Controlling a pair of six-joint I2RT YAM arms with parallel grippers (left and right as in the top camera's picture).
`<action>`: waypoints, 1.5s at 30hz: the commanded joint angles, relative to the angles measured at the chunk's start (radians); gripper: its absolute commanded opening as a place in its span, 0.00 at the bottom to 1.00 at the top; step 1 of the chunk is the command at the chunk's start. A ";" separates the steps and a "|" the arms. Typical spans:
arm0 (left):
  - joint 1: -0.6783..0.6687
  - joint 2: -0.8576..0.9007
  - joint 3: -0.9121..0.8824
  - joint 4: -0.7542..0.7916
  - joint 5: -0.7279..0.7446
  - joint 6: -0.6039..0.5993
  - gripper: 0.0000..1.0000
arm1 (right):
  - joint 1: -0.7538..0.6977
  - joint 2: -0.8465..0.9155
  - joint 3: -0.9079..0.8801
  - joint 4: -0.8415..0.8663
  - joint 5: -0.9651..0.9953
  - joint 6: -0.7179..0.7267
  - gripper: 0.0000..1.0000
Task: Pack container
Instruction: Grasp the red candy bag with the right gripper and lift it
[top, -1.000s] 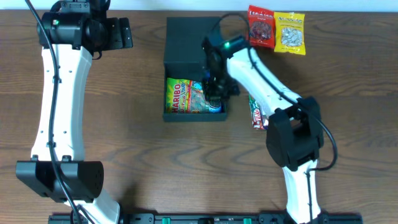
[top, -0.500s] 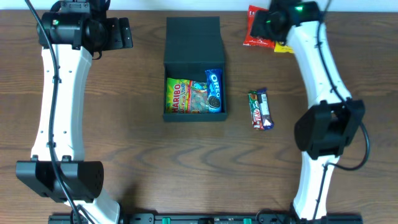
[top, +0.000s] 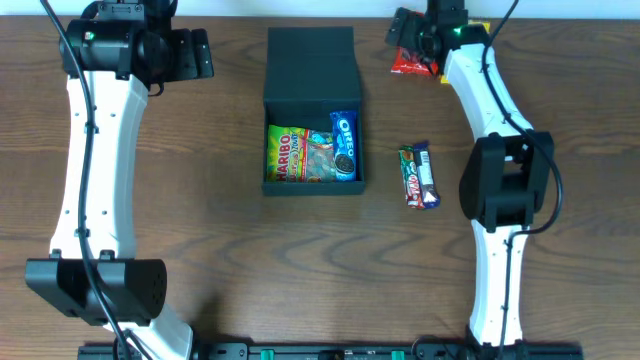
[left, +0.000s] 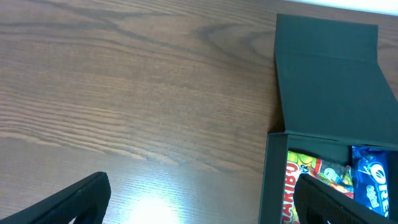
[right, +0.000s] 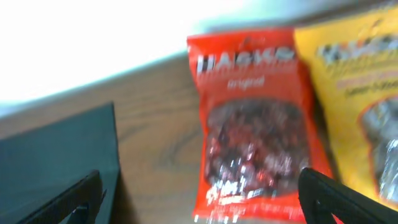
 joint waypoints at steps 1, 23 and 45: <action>0.002 -0.022 -0.002 -0.012 -0.001 0.011 0.95 | 0.001 0.050 0.003 0.027 0.108 -0.050 0.99; 0.002 -0.022 -0.002 -0.034 -0.001 0.011 0.95 | 0.002 0.154 0.003 0.042 0.164 -0.103 0.52; 0.003 -0.022 -0.002 0.026 -0.060 0.023 0.95 | 0.081 -0.248 0.167 -0.519 -0.293 -0.595 0.01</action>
